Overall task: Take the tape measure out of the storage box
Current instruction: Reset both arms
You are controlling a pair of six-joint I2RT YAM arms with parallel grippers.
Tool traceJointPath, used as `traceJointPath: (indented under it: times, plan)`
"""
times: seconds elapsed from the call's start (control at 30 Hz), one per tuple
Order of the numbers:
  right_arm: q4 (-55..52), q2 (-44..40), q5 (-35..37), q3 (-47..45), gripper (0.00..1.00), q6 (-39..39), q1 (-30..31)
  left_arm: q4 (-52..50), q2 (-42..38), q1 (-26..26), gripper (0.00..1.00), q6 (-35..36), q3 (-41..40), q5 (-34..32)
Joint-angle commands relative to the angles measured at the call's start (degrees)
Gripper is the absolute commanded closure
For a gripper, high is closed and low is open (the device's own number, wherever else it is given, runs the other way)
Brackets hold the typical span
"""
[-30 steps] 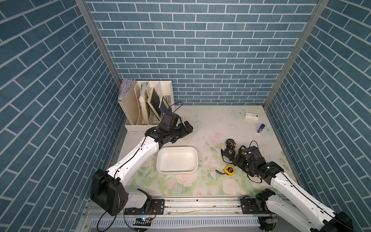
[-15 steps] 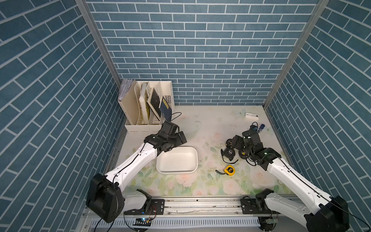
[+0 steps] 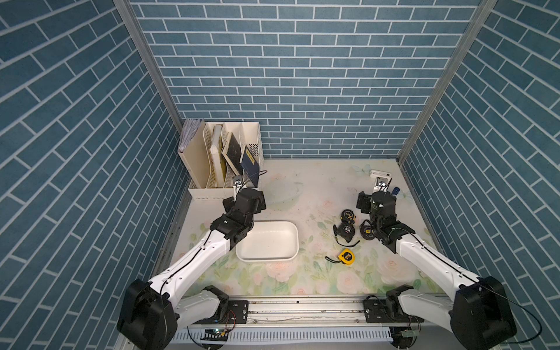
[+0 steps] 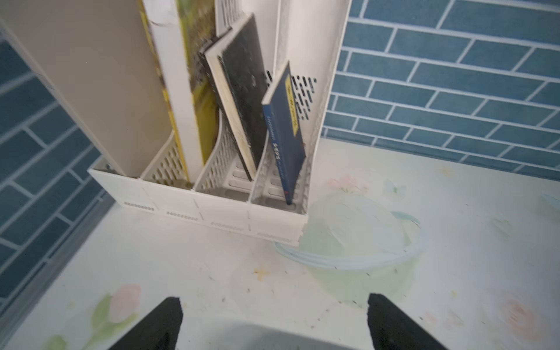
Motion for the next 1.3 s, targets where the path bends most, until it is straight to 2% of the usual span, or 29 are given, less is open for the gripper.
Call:
traceJointPath:
  times: [0.0,0.1,0.2,0.4,0.43,0.53,0.57,0.63,0.7,0.73,0.9,1.0,1.13,1.17,1.2,1.23,1.27]
  plan:
    - [12.96,1.85,0.04,-5.1,0.1,-8.43,-2.76,15.81,-3.12,4.87,0.0,11.83,-7.1,-6.04]
    - [19.05,3.04,-2.52,-9.88,0.1,-7.87,-7.22,26.04,-6.59,11.06,0.0,13.65,-15.29,-1.86]
    - [25.27,3.85,-2.59,-14.64,0.1,-8.16,-9.82,35.28,-7.34,14.27,0.0,14.47,-22.52,0.54]
    - [35.42,7.42,-3.48,-20.4,0.12,-8.81,-10.88,50.2,3.43,15.9,0.0,17.42,-27.89,2.35]
    - [36.28,7.29,-3.91,-20.87,0.05,-9.35,-10.89,53.54,5.49,15.99,0.0,18.29,-28.66,3.18]
    - [39.72,7.33,-4.08,-22.3,0.04,-9.66,-11.44,61.98,12.93,16.41,0.0,20.25,-29.1,4.93]
    - [40.34,7.42,-4.6,-22.37,0.04,-9.75,-11.71,61.8,14.57,16.52,0.0,20.71,-27.91,5.25]
    - [41.75,7.55,-6.04,-22.83,0.0,-9.82,-12.18,67.1,17.82,16.97,0.0,22.86,-27.78,7.22]
    - [45.02,7.75,-7.41,-23.75,0.0,-9.49,-12.47,66.93,20.71,18.92,0.0,21.44,-26.63,9.59]
    - [46.77,8.3,-7.97,-23.9,0.0,-9.12,-12.57,64.9,20.11,20.41,0.0,20.79,-25.98,13.35]
    - [47.77,13.11,-11.58,-20.63,0.0,-10.1,-12.78,77.21,21.31,23.2,0.0,19.79,-32.49,19.59]
    - [55.06,16.96,-13.89,-22.28,0.0,-11.94,-12.91,76.0,21.18,23.46,0.0,19.81,-32.31,20.63]
    - [54.42,18.56,-17.14,-21.4,0.0,-10.71,-14.51,75.28,21.2,24.05,0.0,19.63,-31.94,22.04]
    - [56.55,18.93,-18.63,-22.85,0.0,-9.35,-15.94,75.55,21.3,24.29,0.0,19.54,-31.9,22.41]
    - [65.42,21.34,-18.78,-25.63,0.0,-9.35,-16.48,75.2,21.22,24.34,0.0,19.54,-31.91,22.46]
    - [60.53,19.82,-17.36,-24.64,0.0,-8.97,-16.17,75.66,21.32,24.34,0.0,19.54,-31.94,22.43]
    - [62.18,20.78,-17.99,-24.52,0.0,-9.31,-16.16,75.17,21.23,24.3,0.0,19.54,-31.86,22.45]
